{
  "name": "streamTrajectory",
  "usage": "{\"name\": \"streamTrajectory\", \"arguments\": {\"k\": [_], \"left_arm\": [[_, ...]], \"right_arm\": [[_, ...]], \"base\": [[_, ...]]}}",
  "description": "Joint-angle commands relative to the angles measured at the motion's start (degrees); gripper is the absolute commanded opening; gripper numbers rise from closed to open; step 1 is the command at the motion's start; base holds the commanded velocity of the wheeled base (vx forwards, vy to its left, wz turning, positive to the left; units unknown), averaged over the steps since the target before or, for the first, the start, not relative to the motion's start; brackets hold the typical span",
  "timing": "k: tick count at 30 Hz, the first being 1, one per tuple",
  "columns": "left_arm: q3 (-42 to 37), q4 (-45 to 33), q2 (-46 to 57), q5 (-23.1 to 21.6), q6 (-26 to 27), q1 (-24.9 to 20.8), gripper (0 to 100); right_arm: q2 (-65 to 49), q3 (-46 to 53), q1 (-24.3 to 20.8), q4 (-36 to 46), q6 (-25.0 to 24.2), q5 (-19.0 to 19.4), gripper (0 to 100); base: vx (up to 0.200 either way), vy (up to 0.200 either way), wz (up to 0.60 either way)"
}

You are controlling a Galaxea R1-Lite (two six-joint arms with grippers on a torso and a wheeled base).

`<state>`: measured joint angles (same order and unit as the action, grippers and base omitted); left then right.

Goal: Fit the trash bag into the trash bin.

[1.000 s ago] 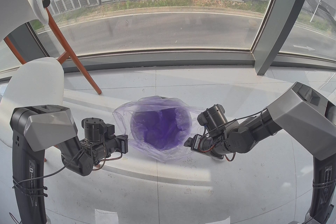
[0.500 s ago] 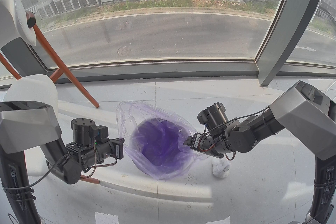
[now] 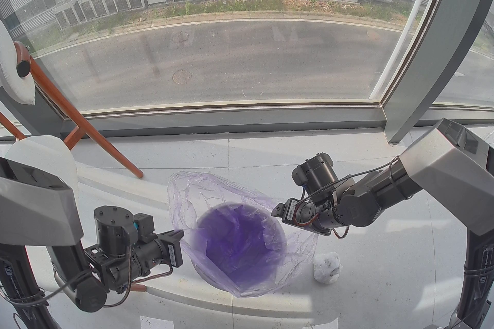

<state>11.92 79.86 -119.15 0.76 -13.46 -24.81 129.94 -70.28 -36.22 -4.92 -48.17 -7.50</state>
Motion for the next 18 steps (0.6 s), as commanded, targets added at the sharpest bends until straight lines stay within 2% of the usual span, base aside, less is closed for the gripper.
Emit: {"name": "streamTrajectory", "arguments": {"k": [1, 5, 14, 18], "left_arm": [[-10.1, 10.1, -10.1, 0.5, -1.4, -4.0, 0], [-9.3, 10.1, -11.8, 0.5, -1.6, -4.6, 0], [-6.6, 10.1, -11.2, 0.7, -1.6, -4.4, 0], [-4.6, 10.1, -10.6, 2.1, -1.4, -3.1, 0]], "right_arm": [[-0.1, 0.8, -0.8, 0.0, 0.0, -0.1, 100], [0.0, 1.1, -1.2, 0.0, 0.0, -0.1, 100], [0.1, 1.1, -1.4, -0.1, 0.0, -0.1, 100], [-0.2, 1.1, -1.4, -0.1, 0.0, -0.1, 100]], "base": [[0.0, 0.0, 0.0], [0.0, 0.0, 0.0], [-0.2, 0.0, 0.0], [0.0, 0.0, 0.0]]}}
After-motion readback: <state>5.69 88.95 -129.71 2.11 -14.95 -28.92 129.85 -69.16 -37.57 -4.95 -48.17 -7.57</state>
